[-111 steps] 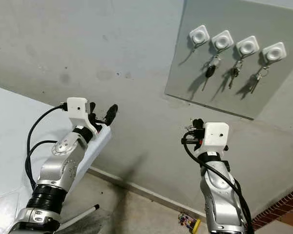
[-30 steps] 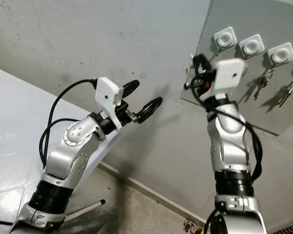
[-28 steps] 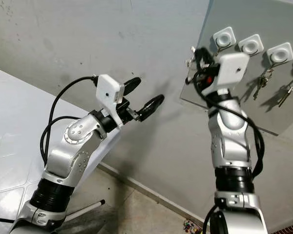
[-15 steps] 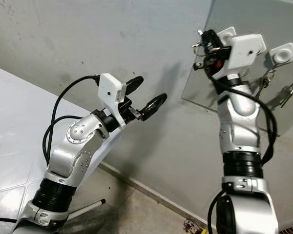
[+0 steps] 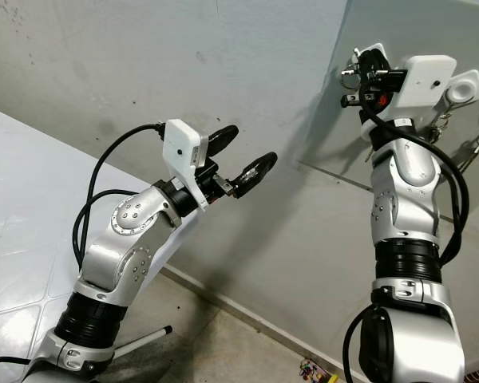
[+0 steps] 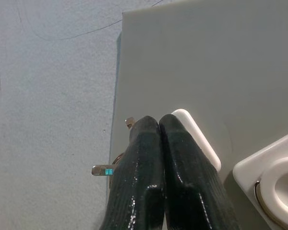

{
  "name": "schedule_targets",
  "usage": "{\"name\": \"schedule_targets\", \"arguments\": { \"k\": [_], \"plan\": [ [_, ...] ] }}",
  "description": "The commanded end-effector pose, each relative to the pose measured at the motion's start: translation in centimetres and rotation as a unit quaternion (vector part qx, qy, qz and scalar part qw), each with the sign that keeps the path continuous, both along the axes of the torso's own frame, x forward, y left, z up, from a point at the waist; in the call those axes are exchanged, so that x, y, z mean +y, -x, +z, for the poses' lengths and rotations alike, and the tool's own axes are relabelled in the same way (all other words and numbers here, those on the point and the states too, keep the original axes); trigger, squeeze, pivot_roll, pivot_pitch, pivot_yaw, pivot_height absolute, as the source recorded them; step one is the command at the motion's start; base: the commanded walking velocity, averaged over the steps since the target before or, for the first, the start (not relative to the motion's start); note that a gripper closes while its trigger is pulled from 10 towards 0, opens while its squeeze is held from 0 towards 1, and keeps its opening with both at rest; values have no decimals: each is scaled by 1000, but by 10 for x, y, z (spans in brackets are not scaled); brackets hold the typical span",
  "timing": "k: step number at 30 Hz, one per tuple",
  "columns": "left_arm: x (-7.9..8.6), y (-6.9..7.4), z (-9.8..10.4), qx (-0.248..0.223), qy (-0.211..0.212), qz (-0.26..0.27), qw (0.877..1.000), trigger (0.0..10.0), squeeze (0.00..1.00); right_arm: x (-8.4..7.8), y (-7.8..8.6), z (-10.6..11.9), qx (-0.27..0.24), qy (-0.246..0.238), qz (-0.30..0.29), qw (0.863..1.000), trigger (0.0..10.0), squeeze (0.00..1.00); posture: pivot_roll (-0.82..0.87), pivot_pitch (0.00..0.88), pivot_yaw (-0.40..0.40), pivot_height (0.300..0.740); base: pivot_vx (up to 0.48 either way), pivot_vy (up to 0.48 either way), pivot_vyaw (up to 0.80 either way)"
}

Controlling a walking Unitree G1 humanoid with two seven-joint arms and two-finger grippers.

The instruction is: Hang keys on a hook

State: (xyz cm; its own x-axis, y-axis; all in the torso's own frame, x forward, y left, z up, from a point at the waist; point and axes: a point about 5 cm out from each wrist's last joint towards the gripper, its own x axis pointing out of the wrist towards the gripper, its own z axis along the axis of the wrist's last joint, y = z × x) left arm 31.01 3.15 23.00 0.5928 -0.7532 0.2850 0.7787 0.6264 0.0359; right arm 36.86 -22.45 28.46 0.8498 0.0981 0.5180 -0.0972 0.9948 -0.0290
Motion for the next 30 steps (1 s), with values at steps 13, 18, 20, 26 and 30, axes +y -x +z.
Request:
{"name": "schedule_targets", "arguments": {
  "k": [13, 18, 20, 26, 30],
  "plan": [
    [-2, 3, 5, -3, 5, -8, 1000, 10000, 0, -5, 9, -3, -16, 3, 18, 1000, 10000, 0, -28, 0, -56, 740, 0, 0, 0],
    [-2, 3, 5, -1, 6, -9, 1000, 10000, 0, -7, 11, -5, -15, 8, 11, 1000, 10000, 0, -28, 0, -56, 740, 0, 0, 0],
    [-2, 2, 5, -2, 6, -9, 1000, 10000, 0, -8, 11, -5, -15, 7, 9, 1000, 10000, 0, -28, 0, -56, 740, 0, 0, 0],
    [-2, 1, 7, 0, 8, -7, 1000, 10000, 0, -13, 15, -9, -14, 2, 1, 1000, 10000, 0, -33, 0, -50, 740, 0, 0, 0],
    [-1, 1, 7, 1, 9, -7, 1000, 10000, 0, -14, 18, -11, -13, 10, -2, 1000, 10000, 0, -33, 0, -50, 740, 0, 0, 0]
  ]
}}
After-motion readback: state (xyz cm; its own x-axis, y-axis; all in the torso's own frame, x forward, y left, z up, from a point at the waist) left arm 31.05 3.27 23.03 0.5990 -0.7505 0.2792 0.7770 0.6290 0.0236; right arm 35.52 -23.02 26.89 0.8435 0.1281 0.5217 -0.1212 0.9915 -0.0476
